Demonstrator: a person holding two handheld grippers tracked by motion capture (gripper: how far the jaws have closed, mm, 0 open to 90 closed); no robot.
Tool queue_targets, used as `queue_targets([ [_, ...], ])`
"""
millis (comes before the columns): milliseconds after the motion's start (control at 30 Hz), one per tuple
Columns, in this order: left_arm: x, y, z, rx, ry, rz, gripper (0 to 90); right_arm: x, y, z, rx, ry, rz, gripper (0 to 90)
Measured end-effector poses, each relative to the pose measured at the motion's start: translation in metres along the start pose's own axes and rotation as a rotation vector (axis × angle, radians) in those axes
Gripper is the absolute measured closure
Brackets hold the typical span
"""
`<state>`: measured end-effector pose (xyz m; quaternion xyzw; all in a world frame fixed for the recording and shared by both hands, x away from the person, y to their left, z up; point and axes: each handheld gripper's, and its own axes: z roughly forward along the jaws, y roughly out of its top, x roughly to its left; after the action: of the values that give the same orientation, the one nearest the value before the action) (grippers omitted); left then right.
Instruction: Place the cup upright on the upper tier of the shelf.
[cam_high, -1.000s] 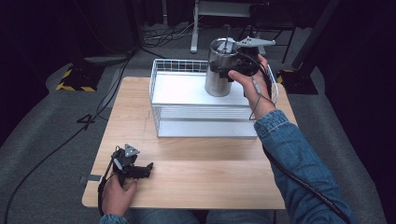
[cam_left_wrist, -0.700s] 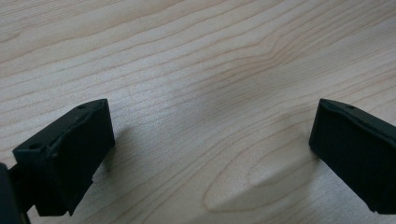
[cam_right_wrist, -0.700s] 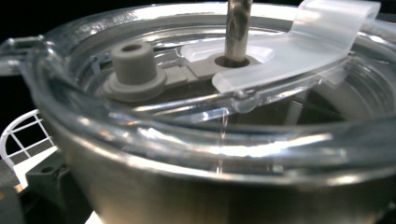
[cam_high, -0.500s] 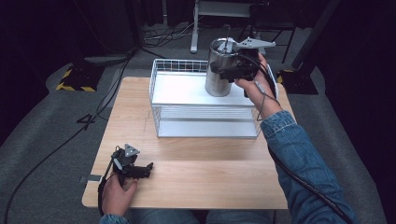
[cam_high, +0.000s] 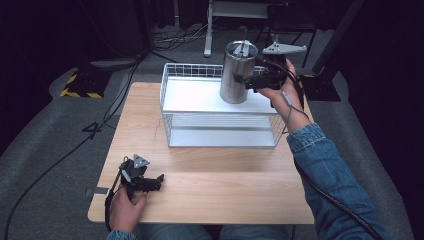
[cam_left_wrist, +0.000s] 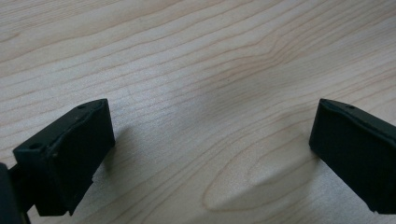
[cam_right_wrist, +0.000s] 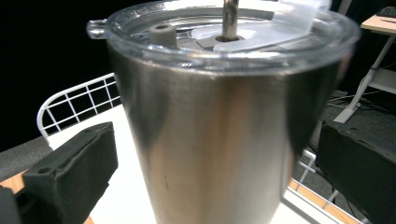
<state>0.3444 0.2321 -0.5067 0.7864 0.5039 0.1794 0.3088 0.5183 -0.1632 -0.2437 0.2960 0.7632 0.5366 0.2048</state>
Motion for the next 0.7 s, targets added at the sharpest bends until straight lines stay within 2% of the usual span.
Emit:
queue_targets([
  [300,0.0,0.0,0.0,0.001,-0.002,0.0,0.5,0.004,-0.006,-0.033,-0.023,0.022,-0.022,0.0],
  [700,0.0,0.0,0.0,-0.001,0.0,-0.001,0.5,0.015,-0.015,-0.064,-0.032,0.068,-0.05,0.0],
])
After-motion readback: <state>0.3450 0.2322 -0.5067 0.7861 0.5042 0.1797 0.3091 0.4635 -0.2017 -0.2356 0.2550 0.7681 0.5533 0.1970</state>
